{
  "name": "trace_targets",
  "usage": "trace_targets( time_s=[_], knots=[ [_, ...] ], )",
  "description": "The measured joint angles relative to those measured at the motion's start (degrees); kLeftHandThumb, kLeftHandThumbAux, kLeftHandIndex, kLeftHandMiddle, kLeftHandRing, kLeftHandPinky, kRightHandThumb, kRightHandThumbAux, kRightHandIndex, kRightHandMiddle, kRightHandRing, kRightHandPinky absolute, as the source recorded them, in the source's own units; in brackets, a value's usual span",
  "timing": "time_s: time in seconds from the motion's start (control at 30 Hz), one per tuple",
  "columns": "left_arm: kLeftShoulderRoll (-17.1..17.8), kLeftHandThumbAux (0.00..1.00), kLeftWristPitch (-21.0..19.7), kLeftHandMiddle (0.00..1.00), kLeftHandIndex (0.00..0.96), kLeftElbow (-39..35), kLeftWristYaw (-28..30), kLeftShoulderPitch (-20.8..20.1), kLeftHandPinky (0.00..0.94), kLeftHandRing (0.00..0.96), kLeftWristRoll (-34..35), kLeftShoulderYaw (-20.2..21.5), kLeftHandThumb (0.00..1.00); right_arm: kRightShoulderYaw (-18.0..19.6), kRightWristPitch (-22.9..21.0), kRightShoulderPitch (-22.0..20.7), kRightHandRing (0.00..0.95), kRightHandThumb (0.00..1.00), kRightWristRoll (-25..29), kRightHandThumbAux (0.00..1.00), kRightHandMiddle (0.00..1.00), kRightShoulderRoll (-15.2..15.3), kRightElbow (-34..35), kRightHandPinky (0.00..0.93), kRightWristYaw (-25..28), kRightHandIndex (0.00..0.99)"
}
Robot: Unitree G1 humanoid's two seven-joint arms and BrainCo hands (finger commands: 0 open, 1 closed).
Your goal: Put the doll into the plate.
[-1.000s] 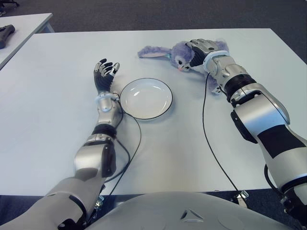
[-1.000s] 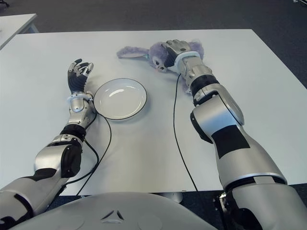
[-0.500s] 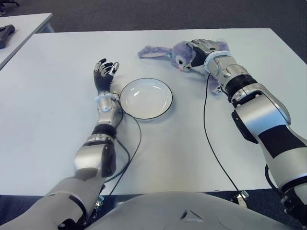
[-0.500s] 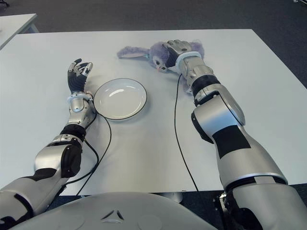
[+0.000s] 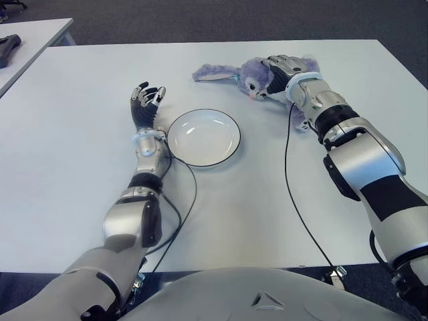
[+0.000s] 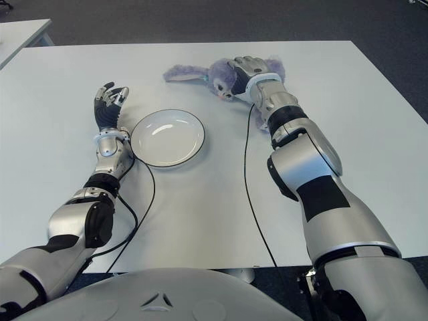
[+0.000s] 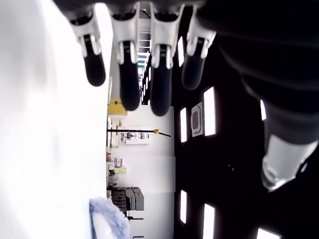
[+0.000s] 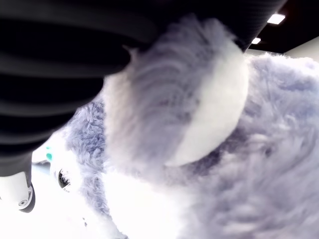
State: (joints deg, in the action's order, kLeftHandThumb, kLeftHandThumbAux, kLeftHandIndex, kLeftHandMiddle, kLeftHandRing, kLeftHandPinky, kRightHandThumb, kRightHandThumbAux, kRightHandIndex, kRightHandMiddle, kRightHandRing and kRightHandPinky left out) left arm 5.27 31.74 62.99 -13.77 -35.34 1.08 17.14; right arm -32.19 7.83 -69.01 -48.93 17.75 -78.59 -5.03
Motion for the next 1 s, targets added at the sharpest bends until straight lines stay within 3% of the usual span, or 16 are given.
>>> trace_targets(
  time_s=[1.0],
  knots=[
    [0.01,0.695,-0.03,0.331,0.236,0.0,0.02,0.0,0.234,0.305,0.14,0.66,0.0,-0.18,-1.67,1.83,0.0,0.18,-0.25,0.526,0.0,0.44,0.27,0.0,-2.99,0.0]
  ],
)
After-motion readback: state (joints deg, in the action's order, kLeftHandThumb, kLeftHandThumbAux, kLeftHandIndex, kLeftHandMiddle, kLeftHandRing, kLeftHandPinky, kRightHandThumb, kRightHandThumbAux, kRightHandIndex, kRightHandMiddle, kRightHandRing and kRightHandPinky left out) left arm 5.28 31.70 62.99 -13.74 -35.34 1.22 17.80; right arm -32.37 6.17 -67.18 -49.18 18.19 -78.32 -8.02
